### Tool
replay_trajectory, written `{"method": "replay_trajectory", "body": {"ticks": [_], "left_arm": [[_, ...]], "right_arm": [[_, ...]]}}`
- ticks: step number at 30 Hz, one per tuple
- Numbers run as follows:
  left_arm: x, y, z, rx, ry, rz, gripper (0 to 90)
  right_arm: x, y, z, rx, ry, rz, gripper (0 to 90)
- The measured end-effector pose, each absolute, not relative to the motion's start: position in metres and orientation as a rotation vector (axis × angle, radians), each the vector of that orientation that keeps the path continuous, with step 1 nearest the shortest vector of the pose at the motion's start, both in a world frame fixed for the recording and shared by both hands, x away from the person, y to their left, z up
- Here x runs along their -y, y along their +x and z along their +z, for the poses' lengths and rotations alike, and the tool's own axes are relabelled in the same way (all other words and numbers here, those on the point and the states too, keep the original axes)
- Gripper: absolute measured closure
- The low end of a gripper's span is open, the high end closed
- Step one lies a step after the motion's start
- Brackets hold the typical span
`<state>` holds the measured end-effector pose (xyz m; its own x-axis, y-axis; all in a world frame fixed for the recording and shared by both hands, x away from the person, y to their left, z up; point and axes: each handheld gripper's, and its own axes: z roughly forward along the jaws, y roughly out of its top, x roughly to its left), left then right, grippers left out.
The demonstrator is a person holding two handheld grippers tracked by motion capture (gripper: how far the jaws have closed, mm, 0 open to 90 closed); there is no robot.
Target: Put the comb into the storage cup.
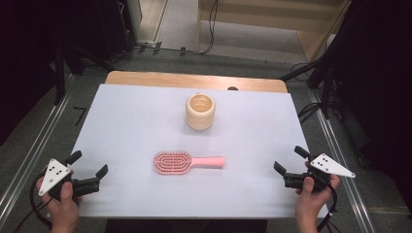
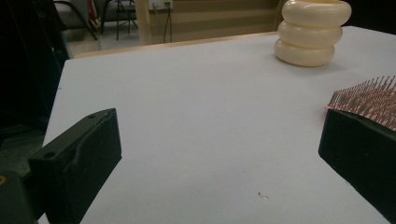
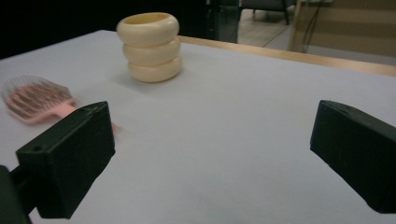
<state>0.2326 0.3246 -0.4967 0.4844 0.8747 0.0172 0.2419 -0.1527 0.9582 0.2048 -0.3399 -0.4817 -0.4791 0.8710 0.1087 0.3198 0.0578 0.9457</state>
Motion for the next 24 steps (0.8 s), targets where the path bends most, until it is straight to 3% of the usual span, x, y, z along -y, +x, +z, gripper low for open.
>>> {"method": "replay_trajectory", "body": {"ticks": [24], "left_arm": [[-0.323, 0.234, -0.497, -0.950, 1.690, 0.729, 0.0]], "right_arm": [[0.305, 0.240, -0.446, -2.187, 0.918, 1.483, 0.0]]}}
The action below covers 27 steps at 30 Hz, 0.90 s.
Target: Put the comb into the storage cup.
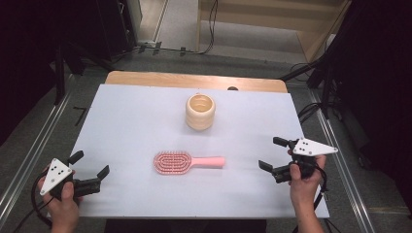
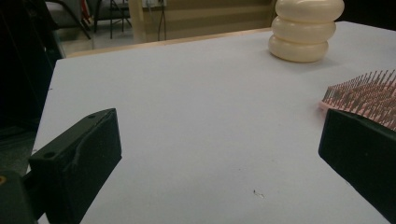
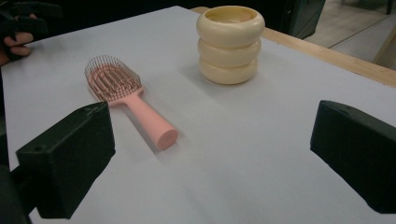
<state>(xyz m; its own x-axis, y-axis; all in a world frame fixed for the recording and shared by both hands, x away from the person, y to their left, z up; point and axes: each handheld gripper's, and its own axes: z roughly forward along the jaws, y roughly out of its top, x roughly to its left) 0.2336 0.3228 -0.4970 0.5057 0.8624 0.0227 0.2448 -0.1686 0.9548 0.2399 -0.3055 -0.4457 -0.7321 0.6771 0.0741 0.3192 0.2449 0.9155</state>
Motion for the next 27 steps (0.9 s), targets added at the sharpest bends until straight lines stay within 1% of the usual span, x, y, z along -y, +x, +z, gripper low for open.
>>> {"method": "replay_trajectory", "body": {"ticks": [13, 27], "left_arm": [[-0.323, 0.233, -0.497, -0.948, 1.689, 0.730, 0.0], [-0.322, 0.234, -0.497, -0.946, 1.689, 0.732, 0.0]], "right_arm": [[0.284, 0.260, -0.426, -2.300, 0.837, 1.410, 0.0], [0.251, 0.281, -0.407, -2.465, 0.716, 1.263, 0.0]]}}
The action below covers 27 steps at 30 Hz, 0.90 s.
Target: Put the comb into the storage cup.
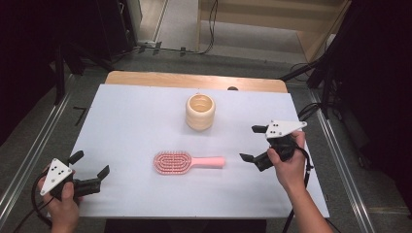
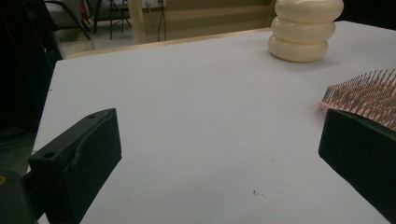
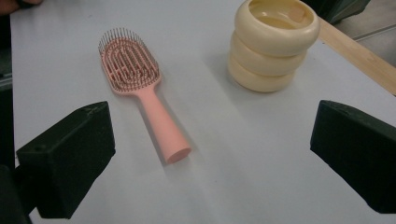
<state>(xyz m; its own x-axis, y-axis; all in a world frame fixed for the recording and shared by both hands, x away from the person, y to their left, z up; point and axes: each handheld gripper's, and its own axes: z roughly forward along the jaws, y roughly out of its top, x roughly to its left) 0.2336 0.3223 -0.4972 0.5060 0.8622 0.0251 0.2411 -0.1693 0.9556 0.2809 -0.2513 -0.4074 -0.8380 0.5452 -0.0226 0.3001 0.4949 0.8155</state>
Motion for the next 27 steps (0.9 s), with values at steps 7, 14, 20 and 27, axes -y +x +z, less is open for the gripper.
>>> {"method": "replay_trajectory", "body": {"ticks": [7, 14, 20, 27], "left_arm": [[-0.322, 0.234, -0.497, -0.943, 1.693, 0.730, 0.0], [-0.323, 0.234, -0.497, -0.945, 1.688, 0.731, 0.0], [-0.322, 0.234, -0.497, -0.943, 1.692, 0.730, 0.0], [-0.323, 0.234, -0.497, -0.940, 1.684, 0.726, 0.0]], "right_arm": [[0.234, 0.290, -0.402, -2.558, 0.641, 1.181, 0.0], [0.217, 0.297, -0.401, -2.632, 0.590, 1.111, 0.0], [0.200, 0.304, -0.400, -2.691, 0.537, 1.032, 0.0], [0.183, 0.313, -0.402, -2.757, 0.488, 0.978, 0.0]]}}
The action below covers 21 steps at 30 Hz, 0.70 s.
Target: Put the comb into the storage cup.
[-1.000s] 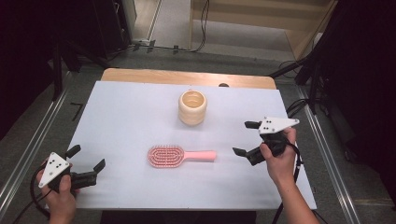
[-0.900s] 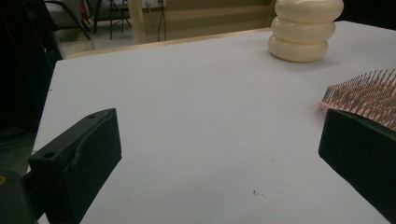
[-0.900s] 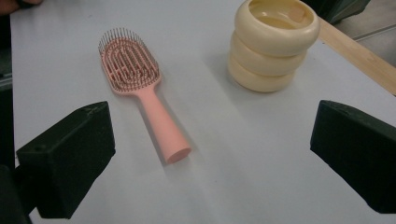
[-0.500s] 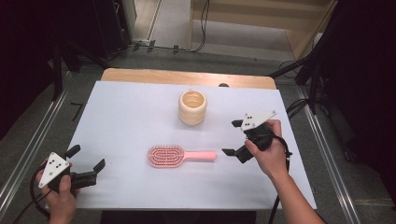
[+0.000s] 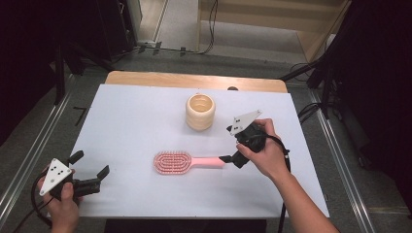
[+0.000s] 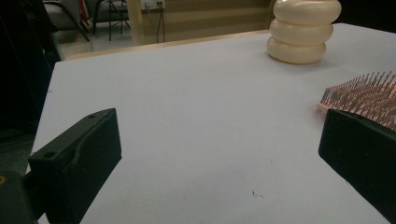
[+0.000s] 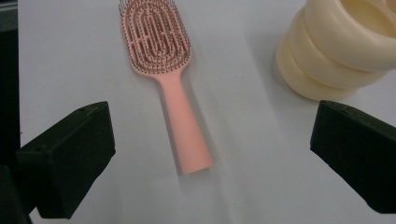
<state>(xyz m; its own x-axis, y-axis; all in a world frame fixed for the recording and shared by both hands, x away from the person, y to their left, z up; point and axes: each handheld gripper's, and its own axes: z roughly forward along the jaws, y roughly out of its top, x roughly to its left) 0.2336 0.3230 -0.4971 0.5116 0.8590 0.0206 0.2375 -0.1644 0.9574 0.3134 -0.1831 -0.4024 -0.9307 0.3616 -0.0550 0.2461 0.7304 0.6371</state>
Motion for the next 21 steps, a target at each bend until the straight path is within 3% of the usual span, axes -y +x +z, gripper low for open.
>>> {"method": "replay_trajectory", "body": {"ticks": [21], "left_arm": [[-0.323, 0.234, -0.497, -0.928, 1.694, 0.721, 0.0]], "right_arm": [[0.142, 0.329, -0.414, -2.891, 0.394, 0.759, 0.0]]}}
